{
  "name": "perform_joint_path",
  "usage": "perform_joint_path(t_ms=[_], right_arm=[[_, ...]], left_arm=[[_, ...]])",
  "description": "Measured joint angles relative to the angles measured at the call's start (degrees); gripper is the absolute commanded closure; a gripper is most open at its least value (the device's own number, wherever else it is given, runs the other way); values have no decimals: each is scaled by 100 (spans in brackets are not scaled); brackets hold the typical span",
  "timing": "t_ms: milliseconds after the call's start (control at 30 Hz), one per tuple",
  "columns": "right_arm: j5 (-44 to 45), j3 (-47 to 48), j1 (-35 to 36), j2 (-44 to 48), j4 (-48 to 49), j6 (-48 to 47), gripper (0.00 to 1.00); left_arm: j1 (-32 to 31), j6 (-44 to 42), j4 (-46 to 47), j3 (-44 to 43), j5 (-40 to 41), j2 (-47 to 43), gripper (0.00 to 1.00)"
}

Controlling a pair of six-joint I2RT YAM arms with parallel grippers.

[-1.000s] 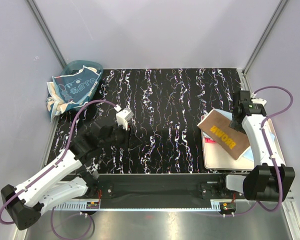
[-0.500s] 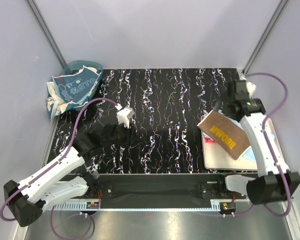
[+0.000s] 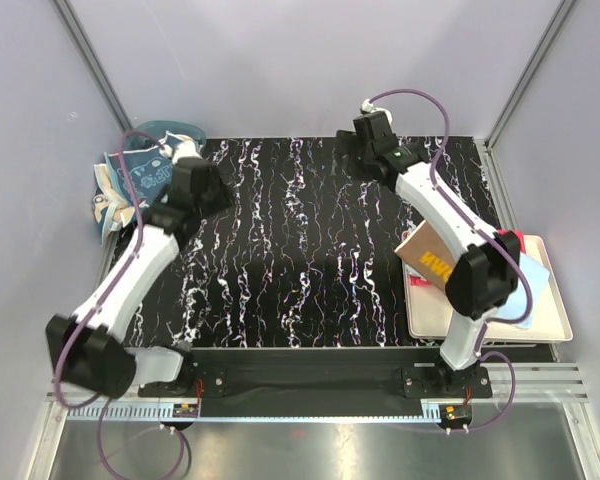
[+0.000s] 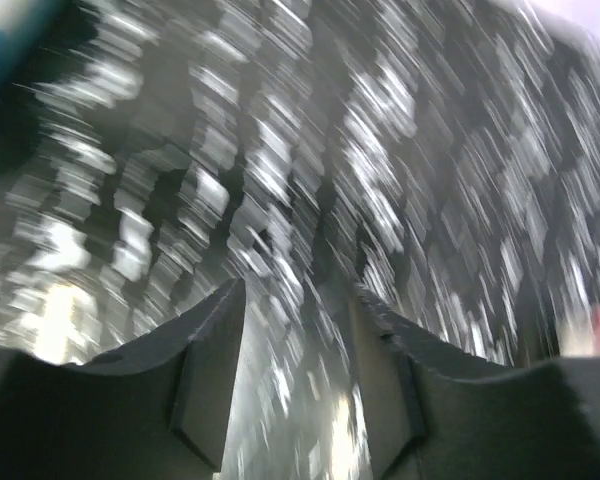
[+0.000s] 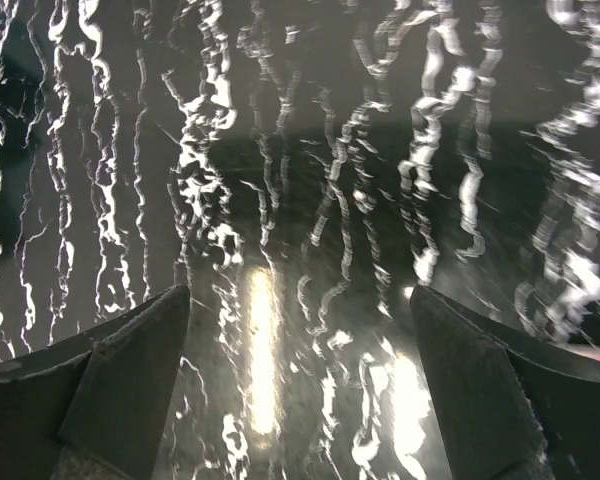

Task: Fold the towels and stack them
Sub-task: Grab crumpled towel

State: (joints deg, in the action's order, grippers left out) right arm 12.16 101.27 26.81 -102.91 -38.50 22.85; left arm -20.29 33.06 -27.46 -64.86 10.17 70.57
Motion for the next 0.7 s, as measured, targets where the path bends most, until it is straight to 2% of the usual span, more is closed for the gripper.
perform_joint_path(t_ms=[167,300,467,700], right_arm=[[-490,59,50,-549,350,-79,2],[-839,-173,136,-614,695,-103,2],[-1058,-391,177,-651,1023,-168,2],[-1191,-393,175,-697,1082,-254,2]], left_arm=[[1169,378,131,-855,785,1209,43],[1797,627,140,-1419,1121,2124,43],[2179,761,-4,-1989,1364,3134,43],[2448,761,-59,-2251,1467,3823,43]])
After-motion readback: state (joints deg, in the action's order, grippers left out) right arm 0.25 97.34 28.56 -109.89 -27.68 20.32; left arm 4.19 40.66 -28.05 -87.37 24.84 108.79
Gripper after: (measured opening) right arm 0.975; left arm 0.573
